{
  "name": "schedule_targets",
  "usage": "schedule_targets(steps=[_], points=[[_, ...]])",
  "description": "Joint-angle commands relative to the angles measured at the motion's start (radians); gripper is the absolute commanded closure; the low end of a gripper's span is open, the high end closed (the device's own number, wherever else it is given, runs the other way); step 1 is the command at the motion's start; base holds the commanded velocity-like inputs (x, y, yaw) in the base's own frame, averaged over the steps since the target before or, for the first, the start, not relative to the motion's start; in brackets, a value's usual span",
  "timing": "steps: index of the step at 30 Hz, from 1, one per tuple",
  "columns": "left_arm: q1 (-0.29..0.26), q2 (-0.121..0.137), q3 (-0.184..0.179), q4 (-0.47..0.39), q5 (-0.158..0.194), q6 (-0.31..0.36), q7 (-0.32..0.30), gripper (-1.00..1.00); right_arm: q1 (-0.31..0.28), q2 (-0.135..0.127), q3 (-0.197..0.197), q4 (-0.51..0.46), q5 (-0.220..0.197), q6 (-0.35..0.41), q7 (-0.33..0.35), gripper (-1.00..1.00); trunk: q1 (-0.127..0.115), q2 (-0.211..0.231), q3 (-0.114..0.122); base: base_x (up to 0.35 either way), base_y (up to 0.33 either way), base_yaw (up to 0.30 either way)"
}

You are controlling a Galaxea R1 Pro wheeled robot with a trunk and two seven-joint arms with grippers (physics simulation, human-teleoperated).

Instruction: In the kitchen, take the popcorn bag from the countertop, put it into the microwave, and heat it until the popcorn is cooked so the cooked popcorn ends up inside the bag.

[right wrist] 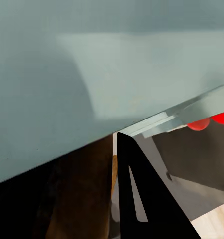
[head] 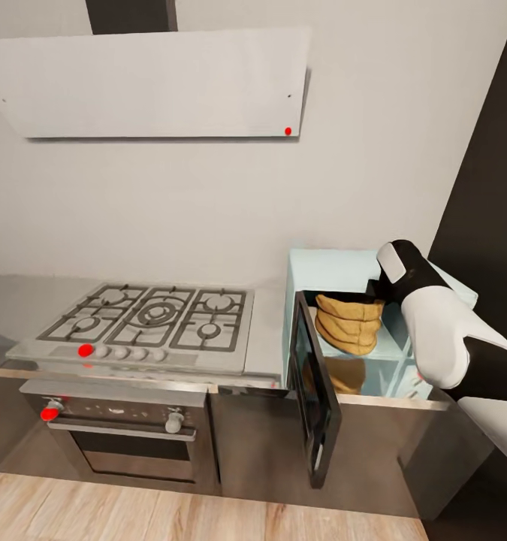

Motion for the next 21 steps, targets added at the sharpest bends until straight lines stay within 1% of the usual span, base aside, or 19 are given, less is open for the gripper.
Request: schedule_targets(steps=[1, 20, 21], points=[[0.000, 0.000, 0.002, 0.000, 0.002, -0.002, 0.000, -1.00, -0.010, 0.000, 0.005, -0.014, -0.010, -0.081, -0.001, 1.00, 0.006, 0.000, -0.001, 0.031, 0.000, 0.000], [0.000, 0.000, 0.002, 0.000, 0.002, -0.002, 0.000, -1.00, -0.010, 0.000, 0.008, -0.015, -0.010, -0.073, -0.003, 1.00, 0.006, 0.000, -0.001, 0.002, 0.000, 0.000], [0.000, 0.000, 0.002, 0.000, 0.002, -0.002, 0.000, -1.00, -0.010, 0.000, 0.008, -0.015, -0.010, -0.072, -0.004, -1.00, 0.006, 0.000, -0.001, 0.000, 0.000, 0.000]])
